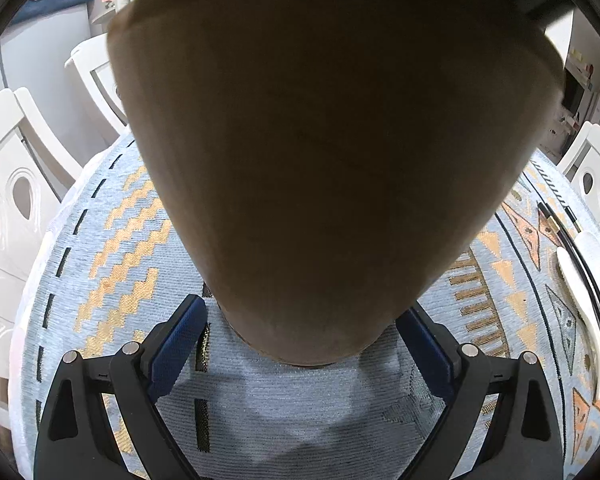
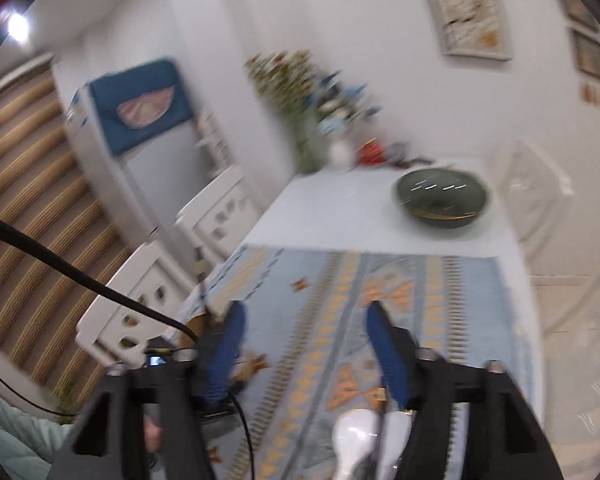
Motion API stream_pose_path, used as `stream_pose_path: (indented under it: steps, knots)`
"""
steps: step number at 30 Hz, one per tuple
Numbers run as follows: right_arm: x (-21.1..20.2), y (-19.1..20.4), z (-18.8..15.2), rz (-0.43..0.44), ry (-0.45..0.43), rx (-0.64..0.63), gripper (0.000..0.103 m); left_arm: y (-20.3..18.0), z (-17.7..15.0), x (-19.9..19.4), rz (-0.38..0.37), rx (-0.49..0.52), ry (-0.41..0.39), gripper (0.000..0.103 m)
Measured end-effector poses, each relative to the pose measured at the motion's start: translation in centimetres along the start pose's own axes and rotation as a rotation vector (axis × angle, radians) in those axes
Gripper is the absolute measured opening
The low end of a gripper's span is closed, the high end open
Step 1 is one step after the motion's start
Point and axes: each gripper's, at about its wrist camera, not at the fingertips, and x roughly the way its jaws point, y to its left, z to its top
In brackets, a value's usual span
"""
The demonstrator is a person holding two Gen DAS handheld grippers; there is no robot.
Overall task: Organize utensils
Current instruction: 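Return the right gripper to the utensils and grasp a gold-banded black chopstick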
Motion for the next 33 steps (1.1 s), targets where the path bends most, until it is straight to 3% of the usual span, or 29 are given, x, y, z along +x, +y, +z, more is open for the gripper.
stream_pose_path:
  steps: [1, 3, 5, 10, 12, 16, 23, 25, 33]
  knots:
    - [-0.8, -1.0, -0.5, -0.03, -0.012, 0.034, 0.076, -0.2, 0.0, 0.0, 0.005, 0.003, -0.001, 0.097]
    - [-1.8, -3.1, -1.6, -0.055, -0.02, 0.111, 0.077, -0.5, 0.0, 0.2, 0.013, 0.008, 0.001, 0.097]
    - [-1.6, -5.1, -2.7, -0.105, 0.013, 0.183, 0.076, -0.6, 0.1, 0.3, 0.015, 0.009, 0.002, 0.097]
    - [1.5, -8.9, -5.7, -0.325, 0.148, 0.278, 0.074, -1.1, 0.2, 0.8, 0.015, 0.009, 0.009, 0.097]
    - [3.2, -10.1, -6.6, -0.314, 0.189, 0.324, 0.066, -1.2, 0.2, 1.0, 0.02, 0.012, 0.011, 0.097]
    - [7.0, -11.9, -8.1, -0.274, 0.273, 0.387, 0.064, -1.5, 0.5, 1.3, 0.027, 0.017, 0.015, 0.097]
    - [15.5, -12.0, -9.1, -0.302, 0.488, 0.286, 0.061, -1.9, 0.5, 1.5, 0.028, 0.017, 0.015, 0.097]
    - [17.0, -12.2, -9.3, -0.311, 0.525, 0.262, 0.047, -2.0, 0.4, 1.4, 0.03, 0.017, 0.014, 0.097]
    - [20.2, -12.3, -10.4, -0.314, 0.611, 0.221, 0.029, -2.8, 0.5, 1.8, 0.037, 0.02, 0.016, 0.098]
